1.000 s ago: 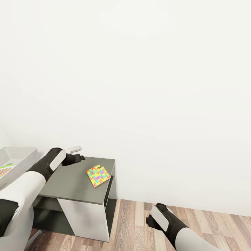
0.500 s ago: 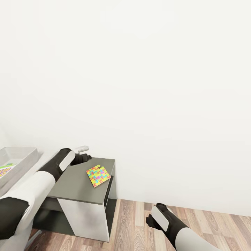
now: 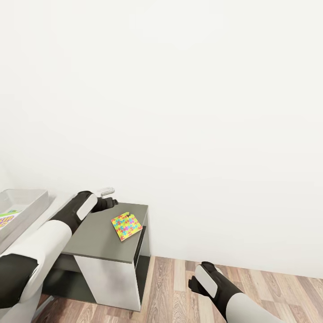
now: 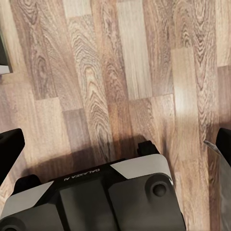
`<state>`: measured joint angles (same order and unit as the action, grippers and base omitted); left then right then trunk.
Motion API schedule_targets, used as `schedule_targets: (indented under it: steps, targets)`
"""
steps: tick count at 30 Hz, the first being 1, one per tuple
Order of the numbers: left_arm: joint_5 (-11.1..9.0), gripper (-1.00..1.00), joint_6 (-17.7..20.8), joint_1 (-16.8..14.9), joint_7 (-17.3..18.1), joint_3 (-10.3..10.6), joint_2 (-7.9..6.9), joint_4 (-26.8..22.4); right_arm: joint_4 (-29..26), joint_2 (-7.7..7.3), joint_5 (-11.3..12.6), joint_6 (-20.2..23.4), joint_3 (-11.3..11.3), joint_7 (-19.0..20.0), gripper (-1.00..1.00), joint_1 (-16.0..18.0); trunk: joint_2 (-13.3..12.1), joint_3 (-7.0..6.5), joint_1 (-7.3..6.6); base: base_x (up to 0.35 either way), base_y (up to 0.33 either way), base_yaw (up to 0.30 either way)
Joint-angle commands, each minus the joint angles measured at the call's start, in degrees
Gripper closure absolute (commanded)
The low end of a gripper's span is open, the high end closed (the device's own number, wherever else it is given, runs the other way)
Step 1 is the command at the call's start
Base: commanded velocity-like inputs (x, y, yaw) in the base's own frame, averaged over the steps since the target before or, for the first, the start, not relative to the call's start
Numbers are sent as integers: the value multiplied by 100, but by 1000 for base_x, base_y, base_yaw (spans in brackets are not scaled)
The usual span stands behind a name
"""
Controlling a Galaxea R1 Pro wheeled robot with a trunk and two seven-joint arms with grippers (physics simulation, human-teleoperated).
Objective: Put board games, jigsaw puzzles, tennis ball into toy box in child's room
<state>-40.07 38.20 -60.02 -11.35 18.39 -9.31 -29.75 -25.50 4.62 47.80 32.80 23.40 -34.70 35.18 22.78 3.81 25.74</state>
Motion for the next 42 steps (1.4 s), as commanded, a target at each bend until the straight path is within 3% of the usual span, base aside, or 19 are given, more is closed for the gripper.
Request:
schedule_targets:
  steps: [1, 19, 42]
  targets:
    - [-68, -100, 15, -5, -50, 43, -14, -13, -8, -6, 50, 16, 42, -46, -100, 7, 14, 14, 4, 0, 0, 0]
    - [-51, -100, 18, -1, -80, 44, -16, -22, -16, -7, 54, 29, 42, -33, -100, 7, 14, 14, 4, 4, 0, 0]
    - [-45, -100, 20, -1, -87, 55, -18, -23, 35, -14, 71, 103, 24, -17, -100, 15, 14, 14, 4, 100, 37, 0]
